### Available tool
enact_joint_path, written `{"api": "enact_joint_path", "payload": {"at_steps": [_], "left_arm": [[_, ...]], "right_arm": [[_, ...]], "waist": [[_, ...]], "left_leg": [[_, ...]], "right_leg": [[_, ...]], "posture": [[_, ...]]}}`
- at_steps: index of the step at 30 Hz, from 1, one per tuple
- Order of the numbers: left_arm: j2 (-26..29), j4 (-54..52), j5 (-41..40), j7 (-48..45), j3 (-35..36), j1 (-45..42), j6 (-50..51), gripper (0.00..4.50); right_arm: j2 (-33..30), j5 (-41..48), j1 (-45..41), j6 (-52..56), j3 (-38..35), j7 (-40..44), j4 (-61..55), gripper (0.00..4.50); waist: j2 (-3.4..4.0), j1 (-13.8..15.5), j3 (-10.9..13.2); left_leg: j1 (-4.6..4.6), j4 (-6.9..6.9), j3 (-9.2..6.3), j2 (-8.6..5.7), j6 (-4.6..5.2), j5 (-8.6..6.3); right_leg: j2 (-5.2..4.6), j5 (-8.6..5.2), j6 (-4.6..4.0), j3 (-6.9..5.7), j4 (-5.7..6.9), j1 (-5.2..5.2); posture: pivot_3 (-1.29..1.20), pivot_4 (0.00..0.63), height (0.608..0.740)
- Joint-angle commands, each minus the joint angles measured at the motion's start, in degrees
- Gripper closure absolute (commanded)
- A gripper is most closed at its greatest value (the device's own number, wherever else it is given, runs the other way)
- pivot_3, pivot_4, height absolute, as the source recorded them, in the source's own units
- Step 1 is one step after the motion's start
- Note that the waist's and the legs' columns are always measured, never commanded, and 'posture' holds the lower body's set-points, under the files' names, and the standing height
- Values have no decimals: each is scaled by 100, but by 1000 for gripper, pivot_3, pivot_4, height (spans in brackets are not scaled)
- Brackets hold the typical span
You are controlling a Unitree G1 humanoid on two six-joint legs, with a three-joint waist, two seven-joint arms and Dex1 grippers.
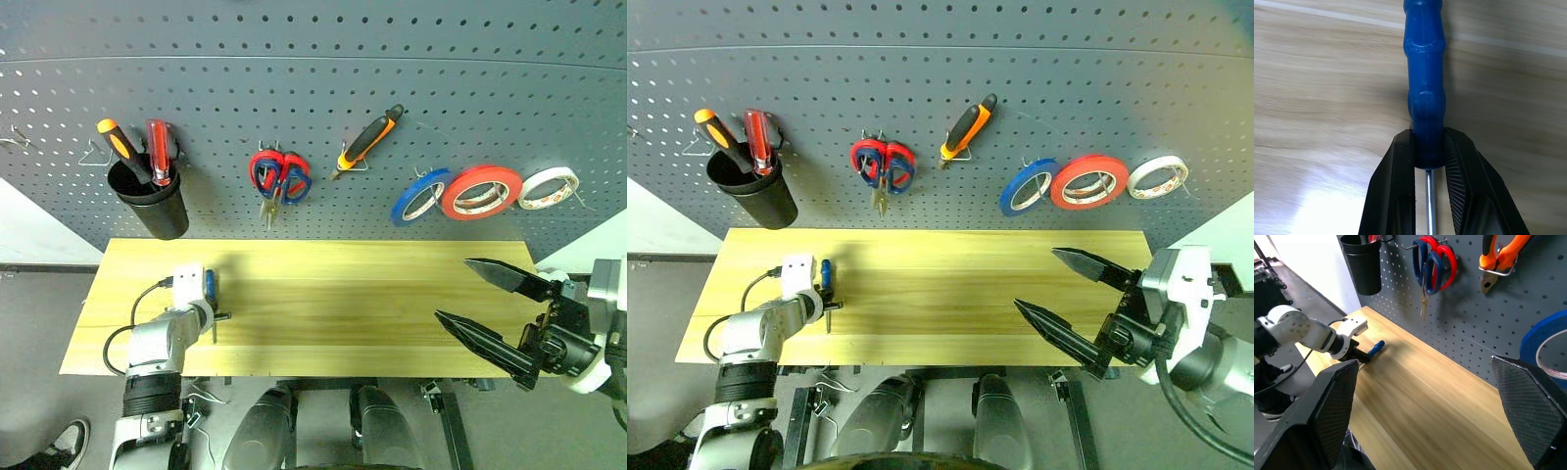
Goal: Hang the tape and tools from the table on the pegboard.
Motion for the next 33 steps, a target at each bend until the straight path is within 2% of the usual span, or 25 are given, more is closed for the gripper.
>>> {"api": "enact_joint_path", "payload": {"at_steps": [1, 11, 18, 20, 25, 29, 33], "left_arm": [[-111, -483, -76, -62, -225, -114, 235, 4026], [-256, -1272, -290, -338, -642, -466, 1060, 4026], [270, -1799, -121, -627, -1337, -101, 850, 4026], [635, -2028, 90, -739, -1753, 235, 466, 4026], [1075, -2160, 492, -801, -2265, 810, -351, 4026], [1196, -2155, 848, -746, -2462, 1041, -1058, 4026], [1196, -2152, 1299, -598, -2558, 1215, -2249, 4026]], "right_arm": [[107, -209, -127, -173, 104, -13, 27, 0], [361, -815, -532, -426, 568, 51, 257, 0], [456, -1124, -857, -556, 849, 100, 447, 0], [456, -1164, -929, -573, 858, 120, 493, 0], [457, -1243, -1005, -592, 878, 173, 566, 0], [453, -1298, -1065, -593, 895, 210, 630, 0], [434, -1330, -1153, -577, 919, 233, 673, 0]], "waist": [[2, 0, -3], [17, -6, -82], [45, -5, -224], [55, -9, -274], [85, 19, -334], [97, 17, -380], [108, 13, -444]], "left_leg": [[0, 0, 0, 0, 0, 0], [1, 2, 6, -2, -31, 18], [4, 4, 9, -2, -34, 20], [5, 3, 10, -1, -33, 20], [11, 5, 11, 0, -32, 20], [14, 6, 10, 0, -21, 14], [14, 6, 11, 0, -24, 15]], "right_leg": [[0, 0, 0, 0, 0, 0], [3, 1, 1, 0, 2, -2], [16, 1, 1, 3, 6, 0], [17, 1, 0, 6, 6, -1], [18, 1, 0, 8, 8, 7], [17, 2, 0, 8, 8, 11], [15, 2, -1, 9, 8, 10]], "posture": [[-49, 190, 720], [-18, 133, 720], [-1, 104, 720], [1, 101, 720], [1, 97, 720], [1, 91, 720], [-1, 84, 720]]}}
